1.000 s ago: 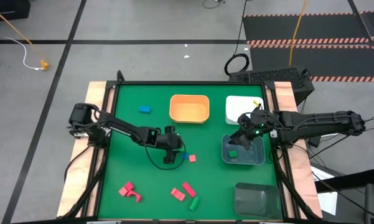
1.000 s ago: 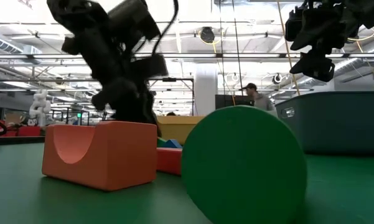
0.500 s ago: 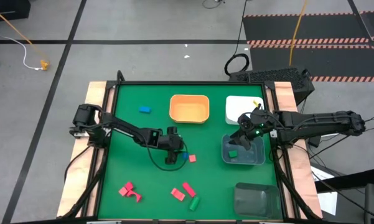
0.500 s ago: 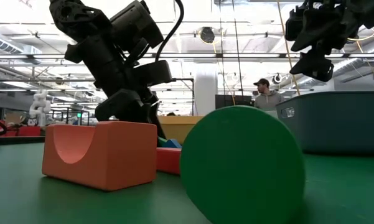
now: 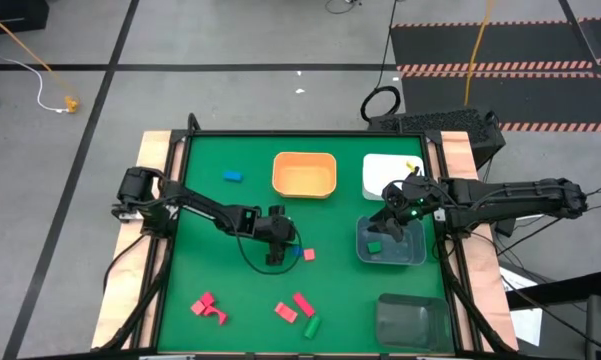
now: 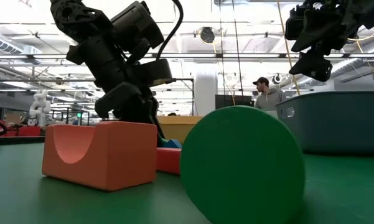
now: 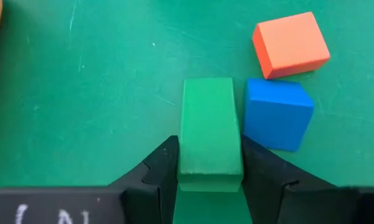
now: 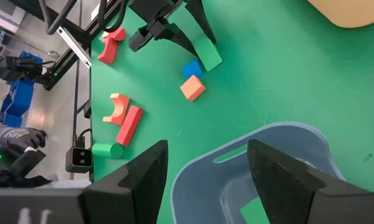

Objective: Sort & place blocks by color
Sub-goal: Put the top green block into the dark blue bin, then put the left red block into the yellow bin

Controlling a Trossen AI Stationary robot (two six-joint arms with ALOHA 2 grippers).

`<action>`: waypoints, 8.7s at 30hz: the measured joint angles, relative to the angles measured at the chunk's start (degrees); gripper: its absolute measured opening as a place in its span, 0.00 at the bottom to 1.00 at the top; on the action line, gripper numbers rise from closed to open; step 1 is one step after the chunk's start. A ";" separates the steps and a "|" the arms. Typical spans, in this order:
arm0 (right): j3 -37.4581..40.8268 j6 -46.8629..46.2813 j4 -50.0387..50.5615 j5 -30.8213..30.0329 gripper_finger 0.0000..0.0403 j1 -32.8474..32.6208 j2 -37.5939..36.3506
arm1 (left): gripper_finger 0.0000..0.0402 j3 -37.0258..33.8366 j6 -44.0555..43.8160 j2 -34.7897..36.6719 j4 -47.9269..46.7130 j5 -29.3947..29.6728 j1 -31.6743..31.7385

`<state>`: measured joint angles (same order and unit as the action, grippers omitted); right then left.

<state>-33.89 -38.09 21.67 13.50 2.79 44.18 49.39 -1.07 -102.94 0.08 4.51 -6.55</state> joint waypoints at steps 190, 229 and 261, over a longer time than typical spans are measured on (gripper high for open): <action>-0.35 -40.33 -60.48 0.99 0.01 7.52 36.03 | 0.42 3.39 -0.61 13.07 15.11 5.53 6.73; -0.26 -43.67 10.63 11.05 0.01 -2.85 -2.42 | 0.41 3.34 -2.54 13.14 16.13 5.97 6.47; -0.28 -35.39 -31.18 -15.77 0.55 -3.26 -1.53 | 0.41 3.32 -22.00 13.11 5.70 -6.10 3.34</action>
<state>-34.17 -73.47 -9.51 -2.27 -0.47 42.66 52.71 -23.07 -89.82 5.77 -1.59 -3.21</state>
